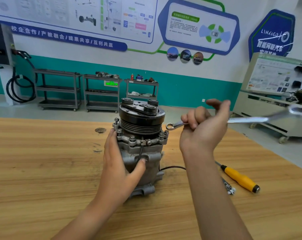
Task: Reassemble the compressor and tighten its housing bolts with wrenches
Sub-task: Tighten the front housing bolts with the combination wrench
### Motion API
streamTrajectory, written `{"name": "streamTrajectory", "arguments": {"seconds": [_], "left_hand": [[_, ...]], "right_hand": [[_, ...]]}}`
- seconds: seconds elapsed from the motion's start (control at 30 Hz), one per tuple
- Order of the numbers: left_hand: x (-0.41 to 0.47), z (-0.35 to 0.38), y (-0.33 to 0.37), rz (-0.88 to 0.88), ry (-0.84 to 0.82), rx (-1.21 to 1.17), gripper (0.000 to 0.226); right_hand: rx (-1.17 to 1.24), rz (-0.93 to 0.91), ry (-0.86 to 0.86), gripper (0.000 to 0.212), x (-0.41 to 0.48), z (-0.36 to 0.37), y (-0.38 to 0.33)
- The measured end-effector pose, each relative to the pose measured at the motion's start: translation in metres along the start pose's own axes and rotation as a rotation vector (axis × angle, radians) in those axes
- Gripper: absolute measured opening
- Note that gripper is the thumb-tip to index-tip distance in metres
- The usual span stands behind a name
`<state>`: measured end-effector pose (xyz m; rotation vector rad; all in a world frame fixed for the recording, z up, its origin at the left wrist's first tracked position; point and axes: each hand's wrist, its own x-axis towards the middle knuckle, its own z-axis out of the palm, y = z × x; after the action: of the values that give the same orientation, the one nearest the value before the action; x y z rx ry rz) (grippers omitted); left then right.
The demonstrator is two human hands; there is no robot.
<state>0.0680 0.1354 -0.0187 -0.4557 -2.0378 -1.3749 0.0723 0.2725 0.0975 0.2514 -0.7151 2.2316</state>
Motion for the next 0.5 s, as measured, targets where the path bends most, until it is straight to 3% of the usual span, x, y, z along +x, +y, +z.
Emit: {"name": "streamTrajectory", "arguments": {"seconds": [0.1,0.17,0.37,0.5], "left_hand": [[0.0,0.0,-0.003,-0.028,-0.013,-0.002,0.092],[0.001,0.0,-0.002,-0.031,-0.015,-0.002,0.092],[0.0,-0.001,0.001,-0.042,-0.037,0.002,0.091],[0.0,-0.001,0.001,-0.054,-0.027,-0.001,0.091]], "right_hand": [[0.045,0.323,0.079,0.034,0.016,0.001,0.004],[0.026,0.445,0.104,0.032,0.021,0.0,0.012],[-0.084,0.529,0.079,0.034,0.033,0.003,0.02],[-0.127,0.691,-0.018,0.037,0.042,0.003,0.023]]}}
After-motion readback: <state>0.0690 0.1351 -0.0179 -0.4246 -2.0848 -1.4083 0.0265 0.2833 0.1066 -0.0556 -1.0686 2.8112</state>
